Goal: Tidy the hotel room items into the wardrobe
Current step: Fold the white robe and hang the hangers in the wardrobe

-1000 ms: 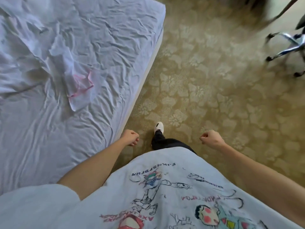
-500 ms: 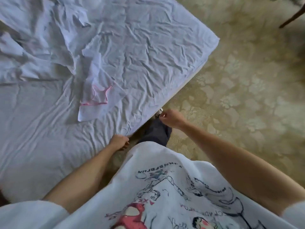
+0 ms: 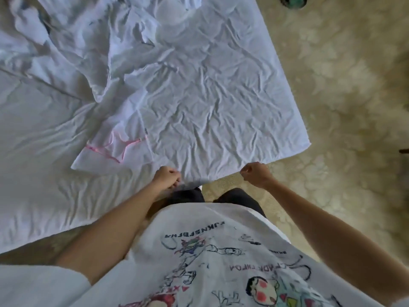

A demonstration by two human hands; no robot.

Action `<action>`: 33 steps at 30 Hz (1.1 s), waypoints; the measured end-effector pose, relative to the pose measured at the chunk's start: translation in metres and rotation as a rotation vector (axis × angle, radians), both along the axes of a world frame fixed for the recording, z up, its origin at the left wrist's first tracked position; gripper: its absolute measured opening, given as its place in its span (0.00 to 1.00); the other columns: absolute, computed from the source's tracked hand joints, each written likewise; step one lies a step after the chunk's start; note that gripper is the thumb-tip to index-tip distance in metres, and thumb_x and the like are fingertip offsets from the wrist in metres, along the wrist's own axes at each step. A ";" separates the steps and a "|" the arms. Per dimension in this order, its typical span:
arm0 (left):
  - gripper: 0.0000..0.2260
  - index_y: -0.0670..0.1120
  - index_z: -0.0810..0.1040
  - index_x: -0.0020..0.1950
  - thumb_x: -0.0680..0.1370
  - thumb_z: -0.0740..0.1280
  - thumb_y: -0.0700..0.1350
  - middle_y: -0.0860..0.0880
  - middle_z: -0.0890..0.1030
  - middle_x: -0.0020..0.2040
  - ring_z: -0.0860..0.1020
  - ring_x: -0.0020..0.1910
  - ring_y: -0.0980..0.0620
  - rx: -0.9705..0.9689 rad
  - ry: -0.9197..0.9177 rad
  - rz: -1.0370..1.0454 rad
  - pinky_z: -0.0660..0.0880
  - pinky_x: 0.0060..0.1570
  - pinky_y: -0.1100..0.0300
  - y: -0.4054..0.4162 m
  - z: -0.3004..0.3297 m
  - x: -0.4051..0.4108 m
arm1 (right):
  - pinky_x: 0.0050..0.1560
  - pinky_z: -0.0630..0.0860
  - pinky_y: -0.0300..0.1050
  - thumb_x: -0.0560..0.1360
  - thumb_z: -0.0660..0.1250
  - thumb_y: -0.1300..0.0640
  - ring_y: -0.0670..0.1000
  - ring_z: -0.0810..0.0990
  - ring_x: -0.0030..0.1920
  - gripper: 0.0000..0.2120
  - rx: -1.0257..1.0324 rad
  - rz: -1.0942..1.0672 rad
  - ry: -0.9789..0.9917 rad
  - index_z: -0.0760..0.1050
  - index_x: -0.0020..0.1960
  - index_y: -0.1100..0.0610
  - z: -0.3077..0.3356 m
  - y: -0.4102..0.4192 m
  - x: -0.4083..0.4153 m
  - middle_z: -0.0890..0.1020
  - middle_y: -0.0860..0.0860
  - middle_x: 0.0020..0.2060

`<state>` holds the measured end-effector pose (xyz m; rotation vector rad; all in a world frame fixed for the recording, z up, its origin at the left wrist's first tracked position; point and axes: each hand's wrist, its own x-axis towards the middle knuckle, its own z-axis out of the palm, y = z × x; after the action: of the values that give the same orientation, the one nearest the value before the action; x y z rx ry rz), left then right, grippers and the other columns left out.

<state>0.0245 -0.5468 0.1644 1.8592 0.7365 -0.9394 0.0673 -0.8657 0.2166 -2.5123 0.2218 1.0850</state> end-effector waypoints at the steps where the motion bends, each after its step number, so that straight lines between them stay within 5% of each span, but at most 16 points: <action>1: 0.07 0.42 0.82 0.45 0.79 0.66 0.42 0.44 0.84 0.40 0.81 0.35 0.49 -0.018 -0.011 0.026 0.80 0.34 0.59 -0.013 0.005 0.016 | 0.51 0.78 0.45 0.78 0.66 0.56 0.52 0.84 0.48 0.08 -0.008 -0.006 0.019 0.83 0.52 0.57 -0.002 -0.014 0.012 0.86 0.54 0.45; 10: 0.06 0.42 0.82 0.49 0.78 0.67 0.42 0.44 0.85 0.43 0.82 0.36 0.51 0.034 0.016 0.305 0.78 0.35 0.61 -0.074 0.014 0.118 | 0.46 0.81 0.46 0.75 0.66 0.60 0.47 0.83 0.39 0.08 0.068 0.050 0.113 0.82 0.43 0.52 -0.024 -0.067 0.154 0.84 0.48 0.34; 13: 0.06 0.42 0.82 0.49 0.77 0.66 0.41 0.45 0.85 0.42 0.81 0.34 0.53 0.074 0.000 0.402 0.75 0.30 0.65 -0.077 0.024 0.160 | 0.48 0.80 0.45 0.74 0.64 0.57 0.50 0.84 0.44 0.09 0.128 0.114 0.053 0.83 0.42 0.52 -0.021 -0.048 0.214 0.86 0.51 0.38; 21: 0.09 0.45 0.78 0.55 0.75 0.67 0.37 0.44 0.83 0.38 0.79 0.30 0.49 0.092 -0.182 0.695 0.74 0.23 0.66 -0.024 0.057 0.311 | 0.53 0.80 0.50 0.71 0.63 0.53 0.56 0.85 0.48 0.12 0.282 0.268 -0.129 0.84 0.45 0.54 0.008 0.069 0.387 0.87 0.55 0.42; 25: 0.11 0.46 0.75 0.59 0.76 0.67 0.38 0.44 0.83 0.41 0.79 0.30 0.50 0.072 -0.229 0.692 0.75 0.25 0.64 0.024 0.065 0.376 | 0.53 0.80 0.47 0.73 0.65 0.60 0.53 0.85 0.48 0.10 0.322 0.265 -0.184 0.85 0.47 0.55 0.021 0.134 0.455 0.87 0.55 0.43; 33: 0.11 0.44 0.76 0.58 0.76 0.66 0.37 0.43 0.82 0.44 0.80 0.30 0.50 0.116 -0.224 0.668 0.74 0.23 0.65 0.131 0.043 0.520 | 0.54 0.80 0.49 0.73 0.65 0.57 0.55 0.84 0.51 0.11 0.298 0.262 -0.220 0.85 0.49 0.54 -0.005 0.251 0.588 0.87 0.55 0.46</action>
<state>0.5447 -0.4161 0.2071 1.6055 1.1838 -0.2608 0.6551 -0.6148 0.2111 -2.4040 -0.3158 0.8483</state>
